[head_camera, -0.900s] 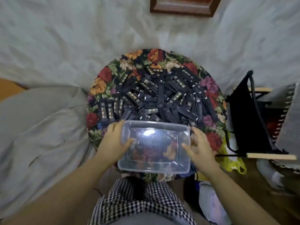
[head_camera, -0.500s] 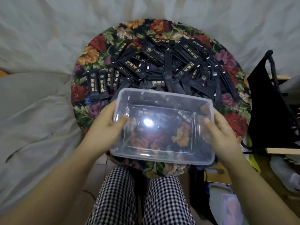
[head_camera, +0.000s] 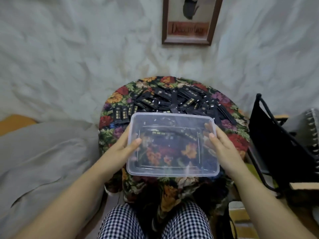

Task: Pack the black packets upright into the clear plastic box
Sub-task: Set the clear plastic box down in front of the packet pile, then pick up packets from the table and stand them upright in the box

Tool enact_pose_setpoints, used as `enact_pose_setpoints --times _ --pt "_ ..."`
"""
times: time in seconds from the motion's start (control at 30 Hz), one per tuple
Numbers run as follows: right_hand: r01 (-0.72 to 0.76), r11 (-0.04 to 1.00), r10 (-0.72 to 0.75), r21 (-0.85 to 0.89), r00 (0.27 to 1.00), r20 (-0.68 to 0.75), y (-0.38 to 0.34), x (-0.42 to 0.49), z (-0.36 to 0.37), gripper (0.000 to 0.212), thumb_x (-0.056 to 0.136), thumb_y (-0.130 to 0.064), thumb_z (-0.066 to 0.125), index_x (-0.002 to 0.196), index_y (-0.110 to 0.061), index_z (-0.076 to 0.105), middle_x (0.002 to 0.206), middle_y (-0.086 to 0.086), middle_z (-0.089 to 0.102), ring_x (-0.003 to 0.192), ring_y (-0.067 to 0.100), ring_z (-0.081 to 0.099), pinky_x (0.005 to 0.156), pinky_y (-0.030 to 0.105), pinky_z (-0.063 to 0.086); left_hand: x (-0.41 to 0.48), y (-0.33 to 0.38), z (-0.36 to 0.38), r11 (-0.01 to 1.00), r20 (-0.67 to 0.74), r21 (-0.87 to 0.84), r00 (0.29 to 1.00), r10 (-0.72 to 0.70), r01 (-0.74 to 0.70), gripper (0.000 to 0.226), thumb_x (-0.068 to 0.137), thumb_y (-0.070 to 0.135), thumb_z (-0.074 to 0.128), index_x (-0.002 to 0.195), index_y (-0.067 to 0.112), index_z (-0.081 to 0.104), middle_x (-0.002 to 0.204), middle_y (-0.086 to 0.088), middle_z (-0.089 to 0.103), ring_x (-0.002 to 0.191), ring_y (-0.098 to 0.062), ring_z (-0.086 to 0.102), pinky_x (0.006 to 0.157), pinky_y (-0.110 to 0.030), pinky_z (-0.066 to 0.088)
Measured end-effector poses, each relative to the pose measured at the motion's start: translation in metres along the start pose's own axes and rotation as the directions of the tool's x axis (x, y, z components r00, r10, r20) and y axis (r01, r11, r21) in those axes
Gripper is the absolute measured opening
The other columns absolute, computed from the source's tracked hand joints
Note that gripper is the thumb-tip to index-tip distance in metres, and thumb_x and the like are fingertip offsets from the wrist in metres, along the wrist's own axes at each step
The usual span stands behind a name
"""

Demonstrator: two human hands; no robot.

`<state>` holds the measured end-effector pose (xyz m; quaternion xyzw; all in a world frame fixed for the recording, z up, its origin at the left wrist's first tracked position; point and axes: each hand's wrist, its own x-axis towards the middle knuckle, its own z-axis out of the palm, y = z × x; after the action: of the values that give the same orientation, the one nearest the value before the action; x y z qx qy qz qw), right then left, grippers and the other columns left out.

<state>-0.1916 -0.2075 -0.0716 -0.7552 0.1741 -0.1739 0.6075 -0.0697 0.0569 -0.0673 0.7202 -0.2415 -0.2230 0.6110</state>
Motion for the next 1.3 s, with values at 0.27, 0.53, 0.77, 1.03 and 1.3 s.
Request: enact_pose_setpoints --times 0.27,0.53,0.77,1.03,1.3 --pt "0.088 0.996 -0.085 -0.027 0.994 0.075 -0.025 0.032 0.009 0.044 0.1 -0.032 0.041 0.143 -0.034 0.036 0.143 -0.017 0.042 0.134 0.009 0.041 0.111 0.043 0.036 0.009 0.02 -0.011 0.981 -0.18 -0.184 0.983 0.02 -0.054 0.044 0.083 0.044 0.058 0.125 0.054 0.048 0.129 0.014 0.058 0.11 -0.021 0.062 0.092 -0.051 0.05" --pt "0.064 0.985 -0.045 -0.163 0.992 0.12 -0.036 0.086 -0.001 0.047 0.097 -0.042 0.044 0.143 -0.033 0.04 0.144 -0.012 0.044 0.13 0.012 0.045 0.103 0.032 0.038 0.053 0.037 -0.035 0.965 -0.33 -0.241 0.944 0.018 -0.103 0.029 0.095 0.029 0.053 0.12 0.043 0.053 0.121 0.005 0.062 0.101 -0.03 0.062 0.079 -0.046 0.052" --pt "-0.147 0.697 0.091 -0.701 0.989 -0.117 0.017 0.142 -0.045 0.07 0.095 -0.042 0.051 0.15 -0.009 0.022 0.157 0.011 0.022 0.144 0.026 0.02 0.117 0.04 0.019 0.071 0.026 -0.061 0.959 -0.383 -0.271 0.923 -0.029 -0.083 0.026 0.089 0.034 0.057 0.112 0.044 0.055 0.113 0.009 0.064 0.098 -0.027 0.063 0.073 -0.04 0.053" --pt "-0.13 0.669 0.201 -0.732 0.98 0.01 0.051 0.134 -0.047 0.065 0.098 -0.043 0.043 0.152 -0.015 0.019 0.16 0.001 0.01 0.147 0.019 0.011 0.118 0.038 0.013 0.073 0.005 -0.062 0.967 -0.326 -0.256 0.943 -0.071 -0.015 0.028 0.093 0.028 0.055 0.12 0.035 0.059 0.114 -0.001 0.065 0.093 -0.031 0.064 0.072 -0.039 0.051" --pt "-0.343 0.626 0.252 -0.7 0.939 -0.235 0.033 0.155 -0.042 0.094 0.078 -0.066 0.059 0.146 -0.008 0.031 0.148 0.014 0.039 0.133 0.036 0.039 0.107 0.048 0.037 0.076 -0.001 -0.057 0.953 -0.333 -0.303 0.936 -0.115 0.009 0.029 0.093 0.024 0.053 0.12 0.034 0.058 0.104 0.004 0.065 0.086 -0.028 0.065 0.069 -0.037 0.05"
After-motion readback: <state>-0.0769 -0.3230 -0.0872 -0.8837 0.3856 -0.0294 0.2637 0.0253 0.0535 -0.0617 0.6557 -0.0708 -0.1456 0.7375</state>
